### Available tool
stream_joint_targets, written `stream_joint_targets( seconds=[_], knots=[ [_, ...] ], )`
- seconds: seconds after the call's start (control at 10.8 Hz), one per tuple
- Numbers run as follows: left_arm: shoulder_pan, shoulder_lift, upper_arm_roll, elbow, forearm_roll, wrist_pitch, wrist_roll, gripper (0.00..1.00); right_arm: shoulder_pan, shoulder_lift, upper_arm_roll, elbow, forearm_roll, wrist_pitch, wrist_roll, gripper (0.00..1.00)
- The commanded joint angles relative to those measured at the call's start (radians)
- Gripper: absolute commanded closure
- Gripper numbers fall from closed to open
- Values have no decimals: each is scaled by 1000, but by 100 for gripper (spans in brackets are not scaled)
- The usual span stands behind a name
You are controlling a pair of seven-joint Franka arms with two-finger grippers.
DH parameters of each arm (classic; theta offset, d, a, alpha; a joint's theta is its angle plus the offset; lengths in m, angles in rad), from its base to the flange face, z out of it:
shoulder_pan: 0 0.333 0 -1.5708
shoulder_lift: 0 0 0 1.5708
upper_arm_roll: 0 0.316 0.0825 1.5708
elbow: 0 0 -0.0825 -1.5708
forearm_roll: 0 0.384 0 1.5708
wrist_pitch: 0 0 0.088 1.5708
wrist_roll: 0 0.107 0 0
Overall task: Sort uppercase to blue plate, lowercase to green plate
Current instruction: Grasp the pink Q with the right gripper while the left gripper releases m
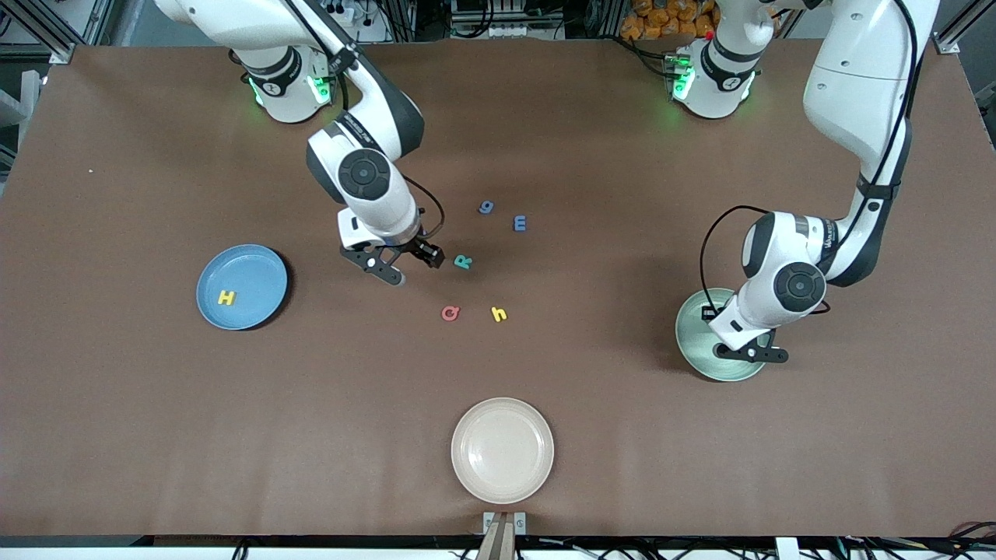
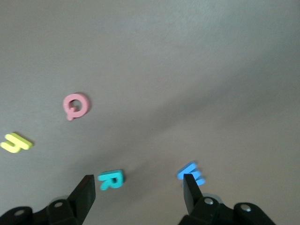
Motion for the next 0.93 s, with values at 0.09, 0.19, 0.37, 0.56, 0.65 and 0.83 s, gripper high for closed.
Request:
stream_joint_targets(
  seconds=[0.09, 0.19, 0.37, 0.56, 0.65, 0.83],
  knots=[
    [-2, -27, -1, 27, 24, -14, 25, 0, 25, 114, 1, 148, -24, -12, 115, 15],
    [-4, -57, -3, 29, 24, -54, 24, 0, 26, 157, -3, 201, -32, -12, 116, 15],
    [-14, -111, -9, 56, 27, -153, 25, 0, 57, 220, -42, 280, -44, -14, 126, 15],
    [-30, -131, -35, 126, 24, -267, 24, 0, 62, 284, -59, 332, -117, -9, 127, 16],
    [-28, -146, -56, 159, 24, -323, 24, 0, 62, 311, -90, 358, -116, -9, 115, 16],
    [-28, -171, -87, 217, 18, -413, 24, 0, 66, 367, -104, 392, -115, 44, 124, 17]
  ],
)
